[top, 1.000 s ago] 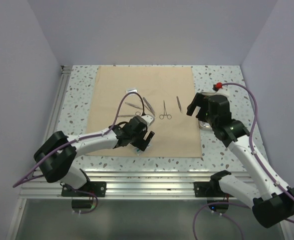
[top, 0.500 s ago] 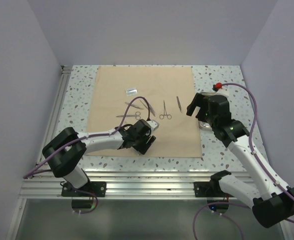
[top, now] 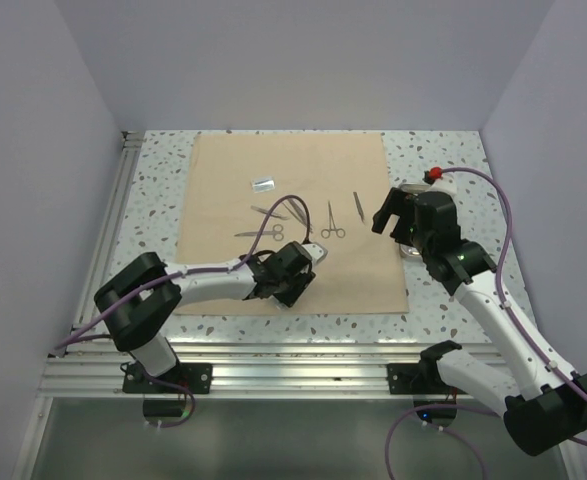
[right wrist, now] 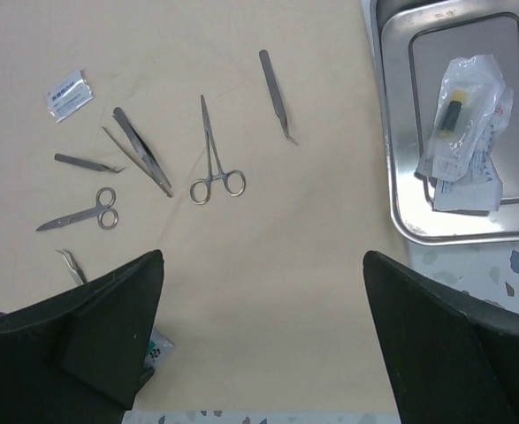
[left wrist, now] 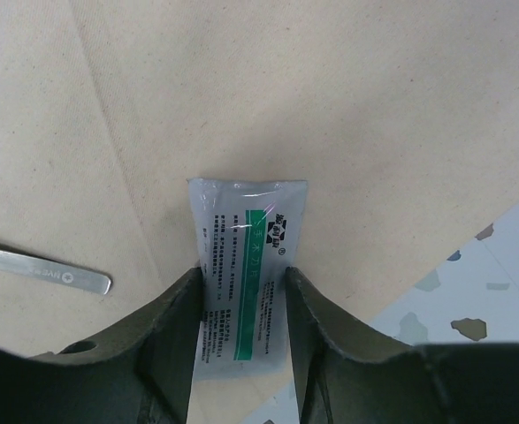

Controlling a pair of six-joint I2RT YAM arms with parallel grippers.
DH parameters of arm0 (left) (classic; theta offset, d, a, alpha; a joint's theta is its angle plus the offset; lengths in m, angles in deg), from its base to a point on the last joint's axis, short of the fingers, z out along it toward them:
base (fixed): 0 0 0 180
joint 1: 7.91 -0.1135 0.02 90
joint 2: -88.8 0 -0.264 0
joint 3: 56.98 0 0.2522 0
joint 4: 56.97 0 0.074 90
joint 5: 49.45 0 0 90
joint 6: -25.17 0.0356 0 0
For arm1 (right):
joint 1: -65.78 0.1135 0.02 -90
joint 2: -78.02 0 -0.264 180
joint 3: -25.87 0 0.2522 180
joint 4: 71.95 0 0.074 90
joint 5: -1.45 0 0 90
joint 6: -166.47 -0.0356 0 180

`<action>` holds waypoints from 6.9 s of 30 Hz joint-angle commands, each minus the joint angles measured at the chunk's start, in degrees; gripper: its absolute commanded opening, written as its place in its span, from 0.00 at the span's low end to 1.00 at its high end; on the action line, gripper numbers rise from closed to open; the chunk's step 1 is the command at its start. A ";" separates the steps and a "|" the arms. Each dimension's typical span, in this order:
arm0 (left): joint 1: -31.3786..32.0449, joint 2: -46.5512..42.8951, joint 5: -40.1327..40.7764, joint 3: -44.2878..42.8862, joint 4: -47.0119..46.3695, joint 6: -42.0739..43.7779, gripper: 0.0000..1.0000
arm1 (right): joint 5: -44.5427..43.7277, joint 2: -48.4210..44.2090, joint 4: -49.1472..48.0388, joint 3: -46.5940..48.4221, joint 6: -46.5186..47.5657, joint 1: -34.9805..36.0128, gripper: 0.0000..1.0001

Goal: Prepare the surgical pack

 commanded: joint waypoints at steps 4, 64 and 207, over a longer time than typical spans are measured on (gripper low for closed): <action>1.62 -1.21 -3.92 -1.18 -0.42 -4.35 0.42 | 2.19 -0.59 -2.11 -0.87 0.00 -0.21 0.98; -1.72 -4.39 -3.65 0.31 0.03 -4.61 0.66 | -15.74 -1.12 8.79 -3.77 -25.67 19.57 0.99; -31.69 41.31 15.61 -62.62 13.48 -17.35 1.00 | -17.76 -8.94 -1.67 2.91 3.25 15.09 0.99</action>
